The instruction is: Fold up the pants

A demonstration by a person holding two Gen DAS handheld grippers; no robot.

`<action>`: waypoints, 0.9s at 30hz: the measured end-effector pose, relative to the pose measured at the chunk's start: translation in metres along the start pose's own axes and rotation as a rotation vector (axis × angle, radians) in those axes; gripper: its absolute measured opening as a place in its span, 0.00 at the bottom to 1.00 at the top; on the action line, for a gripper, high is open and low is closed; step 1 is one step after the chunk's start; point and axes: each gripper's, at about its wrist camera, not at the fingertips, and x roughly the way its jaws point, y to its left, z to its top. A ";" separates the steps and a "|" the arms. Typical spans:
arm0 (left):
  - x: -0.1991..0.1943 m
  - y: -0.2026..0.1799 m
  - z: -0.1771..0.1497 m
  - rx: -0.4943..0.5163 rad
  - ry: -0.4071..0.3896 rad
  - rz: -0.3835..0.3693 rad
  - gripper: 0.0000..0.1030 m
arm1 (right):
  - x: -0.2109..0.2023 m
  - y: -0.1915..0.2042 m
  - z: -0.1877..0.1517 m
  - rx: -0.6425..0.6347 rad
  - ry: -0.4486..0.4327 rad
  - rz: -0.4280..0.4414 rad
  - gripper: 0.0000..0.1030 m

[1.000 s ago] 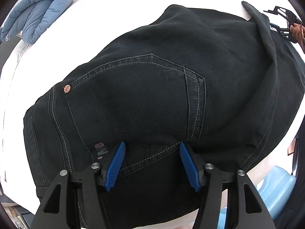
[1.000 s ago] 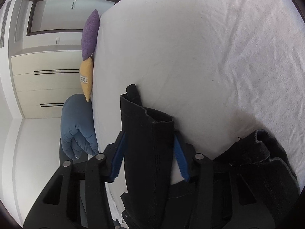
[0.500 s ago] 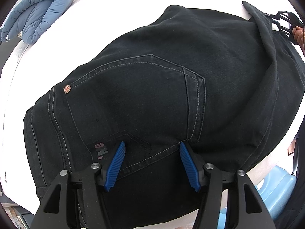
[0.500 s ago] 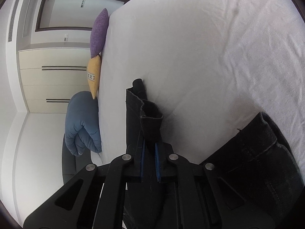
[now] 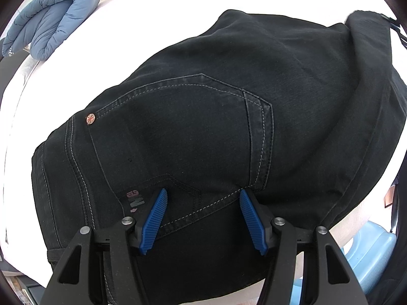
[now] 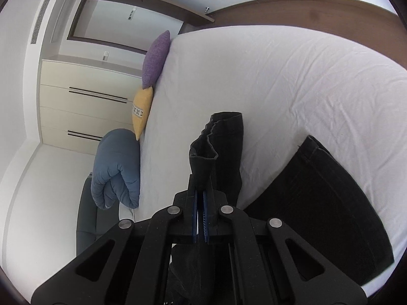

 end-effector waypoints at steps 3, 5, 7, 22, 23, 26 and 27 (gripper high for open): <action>-0.001 0.000 -0.001 0.003 -0.005 -0.004 0.60 | -0.040 -0.021 -0.024 0.046 -0.025 -0.053 0.02; -0.001 0.000 -0.002 0.005 -0.009 -0.006 0.60 | -0.059 -0.043 -0.040 0.074 -0.050 -0.103 0.02; -0.002 0.000 -0.003 0.010 -0.012 -0.009 0.60 | -0.071 -0.080 -0.058 0.147 -0.060 -0.153 0.02; -0.006 -0.001 0.004 0.086 0.025 -0.045 0.62 | -0.099 -0.163 -0.090 0.333 -0.072 -0.141 0.02; -0.007 -0.001 0.005 0.091 0.024 -0.043 0.63 | -0.100 -0.166 -0.092 0.337 -0.072 -0.136 0.02; -0.010 -0.002 0.004 0.105 0.021 -0.037 0.63 | -0.113 -0.165 -0.099 0.335 -0.090 -0.152 0.02; -0.012 -0.002 0.003 0.111 0.022 -0.033 0.63 | -0.118 -0.159 -0.100 0.308 -0.095 -0.167 0.02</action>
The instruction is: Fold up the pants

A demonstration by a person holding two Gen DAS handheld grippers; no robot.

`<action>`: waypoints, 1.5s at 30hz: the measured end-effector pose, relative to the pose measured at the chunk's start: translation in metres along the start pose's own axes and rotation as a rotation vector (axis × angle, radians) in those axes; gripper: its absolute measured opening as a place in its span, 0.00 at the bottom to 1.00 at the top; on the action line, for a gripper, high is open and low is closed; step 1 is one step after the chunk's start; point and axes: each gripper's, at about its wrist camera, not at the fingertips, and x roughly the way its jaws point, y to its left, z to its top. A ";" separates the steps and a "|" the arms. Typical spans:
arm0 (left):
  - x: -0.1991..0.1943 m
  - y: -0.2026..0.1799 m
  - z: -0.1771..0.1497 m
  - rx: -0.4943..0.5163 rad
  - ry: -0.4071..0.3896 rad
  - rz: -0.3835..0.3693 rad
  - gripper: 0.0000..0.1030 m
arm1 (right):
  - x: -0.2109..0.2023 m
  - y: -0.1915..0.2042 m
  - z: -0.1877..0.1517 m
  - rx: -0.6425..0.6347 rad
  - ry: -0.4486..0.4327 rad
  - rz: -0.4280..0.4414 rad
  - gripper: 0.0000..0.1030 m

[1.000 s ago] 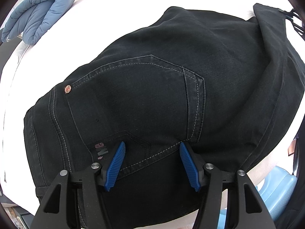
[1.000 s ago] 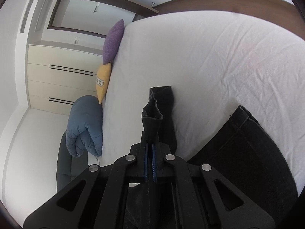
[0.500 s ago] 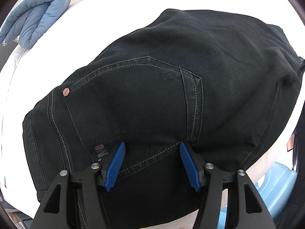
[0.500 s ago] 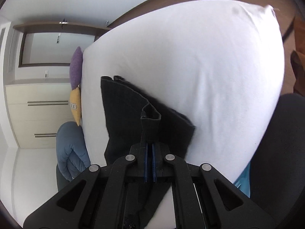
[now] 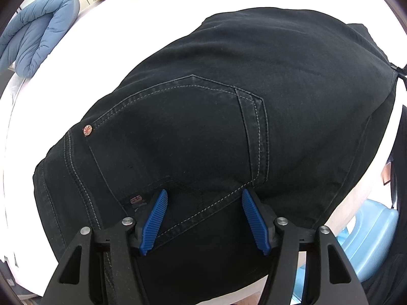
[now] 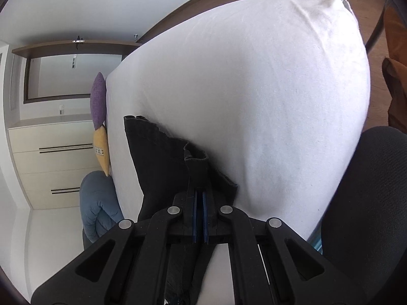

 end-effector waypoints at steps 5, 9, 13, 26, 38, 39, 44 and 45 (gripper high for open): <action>-0.003 0.010 -0.005 0.034 0.016 0.008 0.63 | -0.007 -0.007 0.002 -0.008 0.027 -0.032 0.02; -0.012 0.015 -0.010 0.052 -0.005 0.036 0.64 | -0.016 -0.018 0.000 -0.004 0.057 -0.001 0.05; -0.037 -0.001 -0.019 0.050 -0.087 0.046 0.62 | -0.062 -0.011 -0.012 -0.117 -0.074 -0.121 0.46; -0.031 -0.119 0.002 0.280 -0.205 -0.055 0.62 | -0.002 0.038 -0.160 -0.220 0.481 0.207 0.65; -0.024 -0.109 -0.005 0.302 -0.134 -0.155 0.15 | 0.073 0.038 -0.229 -0.216 0.692 0.156 0.64; -0.025 -0.110 -0.005 0.320 -0.129 -0.160 0.14 | 0.076 0.038 -0.230 -0.207 0.697 0.155 0.64; -0.026 -0.111 -0.006 0.387 -0.106 -0.177 0.13 | 0.100 0.038 -0.223 -0.141 0.664 0.142 0.56; -0.025 -0.111 -0.007 0.388 -0.103 -0.180 0.13 | 0.100 0.037 -0.222 -0.146 0.666 0.147 0.52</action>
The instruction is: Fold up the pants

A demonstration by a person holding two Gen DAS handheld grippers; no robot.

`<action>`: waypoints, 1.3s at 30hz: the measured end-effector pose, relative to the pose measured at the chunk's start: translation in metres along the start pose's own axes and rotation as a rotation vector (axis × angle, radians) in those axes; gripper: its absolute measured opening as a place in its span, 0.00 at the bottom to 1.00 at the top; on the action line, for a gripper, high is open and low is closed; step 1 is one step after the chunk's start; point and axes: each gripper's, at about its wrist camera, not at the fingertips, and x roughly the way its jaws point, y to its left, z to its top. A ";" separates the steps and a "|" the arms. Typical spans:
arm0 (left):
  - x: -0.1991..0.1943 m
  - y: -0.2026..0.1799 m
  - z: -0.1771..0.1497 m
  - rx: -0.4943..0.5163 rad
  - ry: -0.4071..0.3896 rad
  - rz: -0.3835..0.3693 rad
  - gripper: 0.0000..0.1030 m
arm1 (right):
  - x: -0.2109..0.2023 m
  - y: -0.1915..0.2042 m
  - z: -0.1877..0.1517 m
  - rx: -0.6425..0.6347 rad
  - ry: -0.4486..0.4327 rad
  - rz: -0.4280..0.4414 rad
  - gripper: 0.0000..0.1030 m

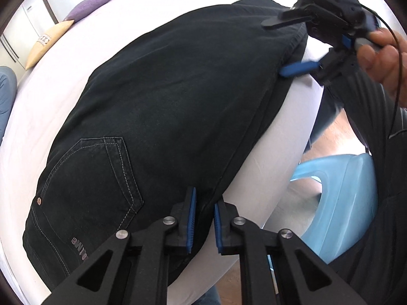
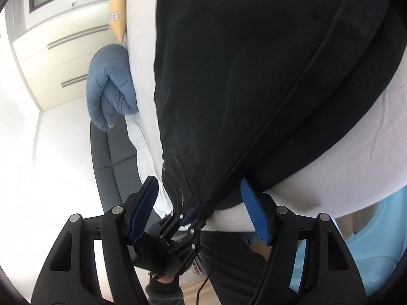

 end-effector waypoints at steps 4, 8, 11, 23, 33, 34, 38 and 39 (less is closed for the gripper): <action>0.002 0.006 -0.006 -0.035 -0.007 -0.027 0.13 | 0.003 -0.001 0.003 -0.041 0.014 -0.038 0.20; 0.000 0.009 -0.008 -0.048 -0.012 -0.033 0.13 | -0.008 0.002 0.000 -0.100 -0.004 -0.072 0.03; -0.004 0.014 -0.008 -0.045 -0.006 -0.038 0.13 | -0.014 0.002 -0.005 -0.111 -0.016 -0.073 0.02; -0.015 0.023 -0.007 -0.045 0.028 -0.021 0.24 | -0.057 -0.015 -0.001 -0.025 -0.060 -0.034 0.03; -0.053 0.026 0.034 -0.107 -0.144 -0.004 0.46 | -0.055 0.021 0.043 -0.201 -0.041 -0.096 0.03; -0.049 0.029 0.041 -0.126 -0.153 0.015 0.48 | -0.047 0.012 0.056 -0.175 -0.055 -0.184 0.03; -0.027 0.049 0.067 -0.264 -0.184 0.055 0.48 | -0.024 0.011 0.093 -0.257 -0.131 -0.180 0.00; -0.024 0.049 0.073 -0.287 -0.195 0.041 0.48 | -0.023 0.015 0.095 -0.274 -0.143 -0.199 0.00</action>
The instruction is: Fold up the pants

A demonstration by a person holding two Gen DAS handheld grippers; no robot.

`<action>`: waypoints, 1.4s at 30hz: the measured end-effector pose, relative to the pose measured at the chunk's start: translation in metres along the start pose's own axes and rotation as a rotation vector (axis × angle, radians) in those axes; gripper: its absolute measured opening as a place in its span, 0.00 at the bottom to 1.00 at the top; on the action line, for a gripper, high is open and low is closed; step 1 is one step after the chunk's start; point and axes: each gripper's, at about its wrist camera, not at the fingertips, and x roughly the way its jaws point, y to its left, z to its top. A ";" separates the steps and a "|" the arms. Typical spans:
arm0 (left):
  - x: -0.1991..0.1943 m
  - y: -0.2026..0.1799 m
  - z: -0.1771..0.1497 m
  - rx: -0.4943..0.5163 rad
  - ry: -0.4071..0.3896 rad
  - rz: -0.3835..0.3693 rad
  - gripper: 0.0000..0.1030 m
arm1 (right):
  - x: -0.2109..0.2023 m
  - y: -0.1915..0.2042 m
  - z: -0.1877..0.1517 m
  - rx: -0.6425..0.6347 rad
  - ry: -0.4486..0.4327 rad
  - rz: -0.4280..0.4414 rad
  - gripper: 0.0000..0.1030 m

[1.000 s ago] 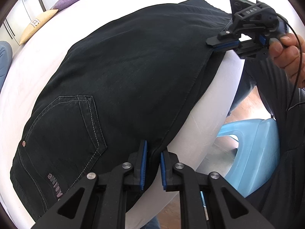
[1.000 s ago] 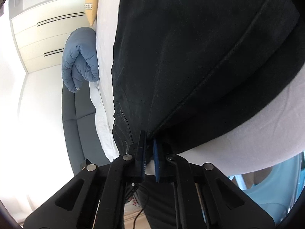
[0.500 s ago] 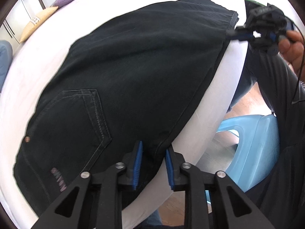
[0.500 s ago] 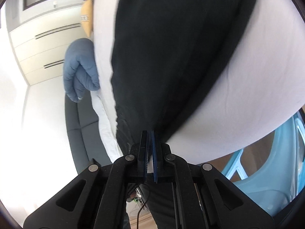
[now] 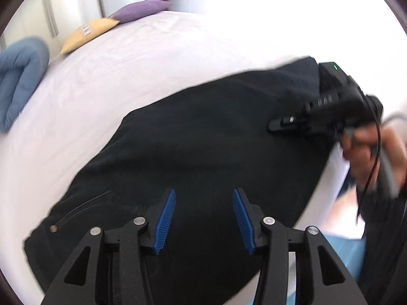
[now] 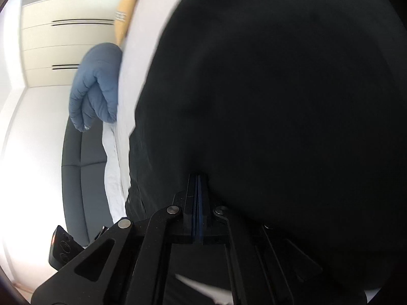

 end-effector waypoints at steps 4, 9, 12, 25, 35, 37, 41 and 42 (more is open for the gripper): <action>0.016 -0.033 0.006 0.070 0.002 -0.036 0.56 | -0.018 -0.004 -0.003 0.019 0.030 -0.012 0.00; 0.047 -0.054 -0.015 0.119 0.084 -0.040 0.58 | -0.065 -0.037 -0.035 0.044 -0.009 -0.017 0.00; 0.046 -0.049 -0.018 0.130 0.116 -0.068 0.58 | -0.094 -0.063 -0.055 0.100 -0.035 -0.009 0.00; 0.038 -0.036 -0.037 0.247 0.218 -0.075 0.61 | -0.204 -0.065 0.005 0.079 -0.239 0.021 0.05; 0.025 -0.041 -0.057 0.282 0.240 -0.054 0.62 | -0.275 -0.158 -0.011 0.305 -0.399 -0.114 0.00; 0.016 -0.040 -0.054 0.298 0.251 -0.052 0.56 | -0.294 -0.147 -0.012 0.280 -0.437 -0.200 0.07; -0.017 -0.034 -0.027 0.263 0.159 -0.071 0.55 | -0.301 -0.097 0.002 0.146 -0.437 -0.120 0.07; -0.026 -0.024 -0.016 0.227 0.116 -0.084 0.55 | -0.289 -0.081 0.007 0.104 -0.405 -0.080 0.07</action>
